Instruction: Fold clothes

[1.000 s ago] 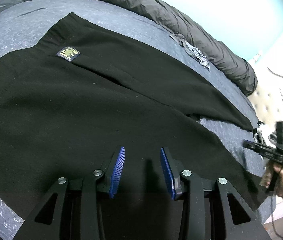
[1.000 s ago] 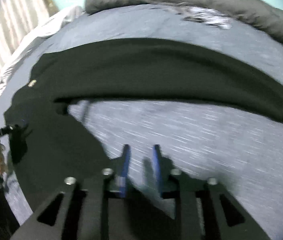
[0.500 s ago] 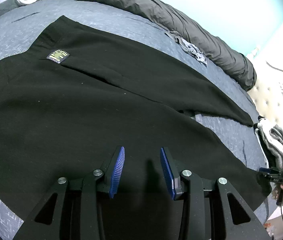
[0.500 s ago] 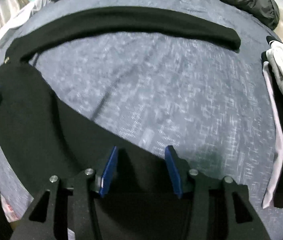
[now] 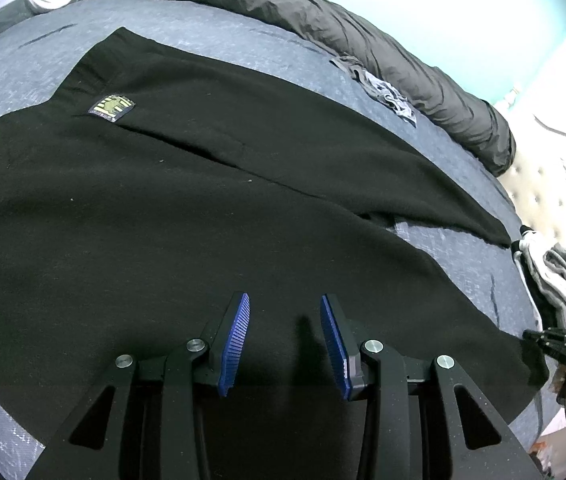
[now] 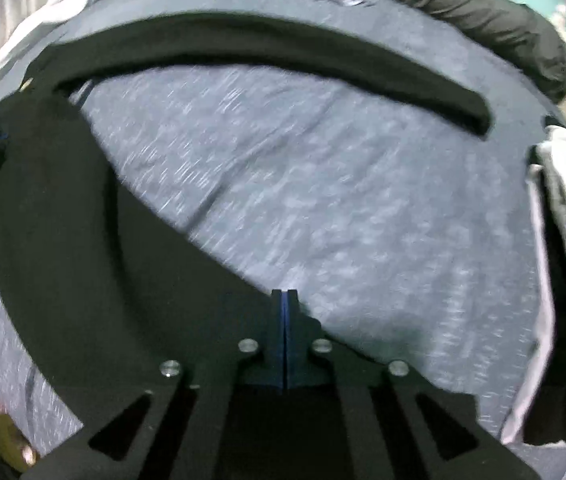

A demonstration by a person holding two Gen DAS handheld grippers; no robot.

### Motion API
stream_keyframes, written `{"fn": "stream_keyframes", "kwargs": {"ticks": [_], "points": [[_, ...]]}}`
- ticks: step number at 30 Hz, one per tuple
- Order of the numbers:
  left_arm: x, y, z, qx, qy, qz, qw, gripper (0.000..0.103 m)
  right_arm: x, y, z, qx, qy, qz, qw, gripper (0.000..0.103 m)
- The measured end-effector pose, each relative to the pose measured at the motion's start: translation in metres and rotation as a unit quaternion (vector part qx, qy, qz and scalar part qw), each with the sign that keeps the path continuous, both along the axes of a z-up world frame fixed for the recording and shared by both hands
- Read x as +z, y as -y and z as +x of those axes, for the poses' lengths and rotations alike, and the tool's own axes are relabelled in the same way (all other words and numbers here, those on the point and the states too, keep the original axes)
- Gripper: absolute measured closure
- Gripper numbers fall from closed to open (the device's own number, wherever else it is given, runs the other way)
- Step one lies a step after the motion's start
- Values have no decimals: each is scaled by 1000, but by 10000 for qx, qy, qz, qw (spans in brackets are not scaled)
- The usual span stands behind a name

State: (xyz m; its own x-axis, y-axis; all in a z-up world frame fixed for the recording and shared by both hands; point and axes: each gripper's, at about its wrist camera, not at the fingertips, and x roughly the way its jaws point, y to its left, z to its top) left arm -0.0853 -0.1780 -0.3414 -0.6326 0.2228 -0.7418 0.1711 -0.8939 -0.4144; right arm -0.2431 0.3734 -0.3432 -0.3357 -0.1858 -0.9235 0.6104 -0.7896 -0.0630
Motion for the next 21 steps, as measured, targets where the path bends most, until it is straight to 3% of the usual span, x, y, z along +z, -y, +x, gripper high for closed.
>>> {"fn": "stream_keyframes", "kwargs": {"ticks": [3,6,8,9,10,17,19,21], "points": [[0,0,1,-2,6,-4,10000,63,6,-16,-9,-386,-114,-212,9990,103],[0,1,0,14,7,-4,10000,63,6,-15,-7,-267,91,-375,9989,103],[0,0,0,8,5,-11,10000,63,1,-10,-5,-250,307,-347,9986,91],[0,-1,0,0,1,-17,10000,63,-2,-7,-3,-221,352,-333,9986,68],[1,-1,0,-8,-1,-23,10000,63,-5,-5,-1,-190,391,-318,9985,55],[0,0,1,-4,7,-34,10000,63,-22,12,1,-5,455,-82,9989,58],[0,0,1,-6,5,-35,10000,63,-24,16,2,71,411,-17,9991,83],[0,0,2,-10,5,-32,10000,63,-25,21,5,161,336,67,9993,94]]}}
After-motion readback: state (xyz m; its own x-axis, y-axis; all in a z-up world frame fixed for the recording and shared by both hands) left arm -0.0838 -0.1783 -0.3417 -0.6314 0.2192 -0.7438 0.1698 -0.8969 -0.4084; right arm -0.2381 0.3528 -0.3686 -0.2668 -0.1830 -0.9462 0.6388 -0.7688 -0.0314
